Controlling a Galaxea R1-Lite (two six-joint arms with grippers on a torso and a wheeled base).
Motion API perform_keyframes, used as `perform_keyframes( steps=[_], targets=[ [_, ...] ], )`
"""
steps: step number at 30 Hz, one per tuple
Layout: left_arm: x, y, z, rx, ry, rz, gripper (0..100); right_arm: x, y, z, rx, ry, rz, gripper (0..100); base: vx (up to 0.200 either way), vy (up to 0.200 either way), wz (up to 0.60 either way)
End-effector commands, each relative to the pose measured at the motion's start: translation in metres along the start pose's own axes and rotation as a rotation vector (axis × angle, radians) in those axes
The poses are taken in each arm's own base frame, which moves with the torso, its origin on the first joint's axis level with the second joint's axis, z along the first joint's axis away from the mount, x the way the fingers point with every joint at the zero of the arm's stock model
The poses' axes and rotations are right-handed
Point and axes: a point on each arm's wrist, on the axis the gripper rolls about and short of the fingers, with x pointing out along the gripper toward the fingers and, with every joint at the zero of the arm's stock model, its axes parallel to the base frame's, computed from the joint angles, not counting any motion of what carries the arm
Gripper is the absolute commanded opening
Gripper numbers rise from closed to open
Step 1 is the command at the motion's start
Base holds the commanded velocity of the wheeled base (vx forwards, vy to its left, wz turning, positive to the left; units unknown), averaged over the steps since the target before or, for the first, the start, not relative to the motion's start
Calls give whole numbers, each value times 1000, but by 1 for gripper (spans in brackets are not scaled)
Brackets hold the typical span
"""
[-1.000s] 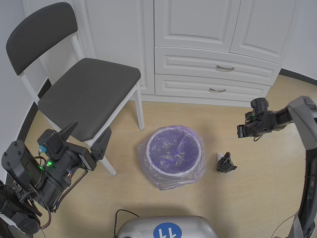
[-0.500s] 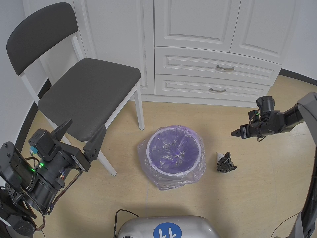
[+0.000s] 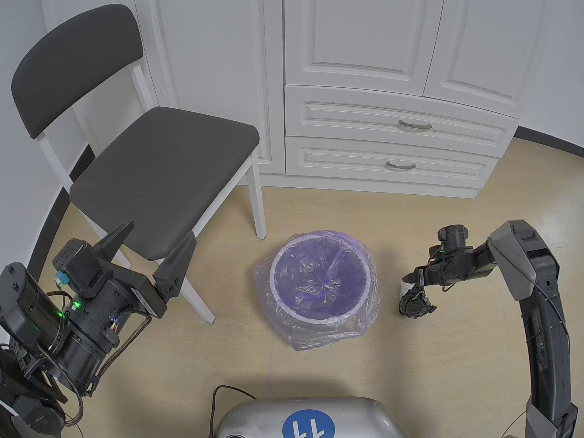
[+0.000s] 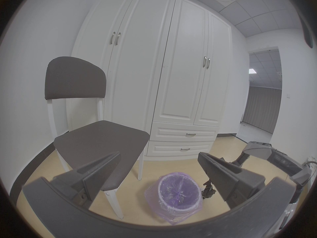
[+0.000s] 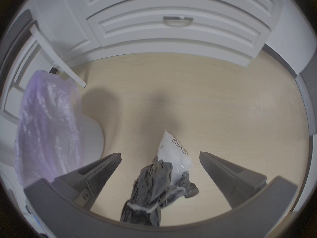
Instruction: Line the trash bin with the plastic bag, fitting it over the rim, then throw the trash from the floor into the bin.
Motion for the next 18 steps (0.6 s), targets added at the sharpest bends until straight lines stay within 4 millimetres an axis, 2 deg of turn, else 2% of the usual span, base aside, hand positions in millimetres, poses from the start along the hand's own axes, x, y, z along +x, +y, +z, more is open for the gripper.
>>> perform_keyframes(
  steps=[1, 13, 14, 18],
  targets=[
    [4, -1, -5, 12, 19, 0, 100, 36, 3, -32, 22, 57, 11, 100, 0, 0, 0],
    [6, -2, -8, 14, 31, 0, 100, 45, 3, -33, 27, 96, 3, 100, 0, 0, 0],
    [6, -2, -7, 14, 30, 0, 100, 45, 2, -34, 28, 94, 2, 0, 0, 0, 0],
    [7, -2, -7, 15, 28, 0, 100, 50, 3, -37, 25, 101, -14, 0, 0, 0, 0]
  ],
)
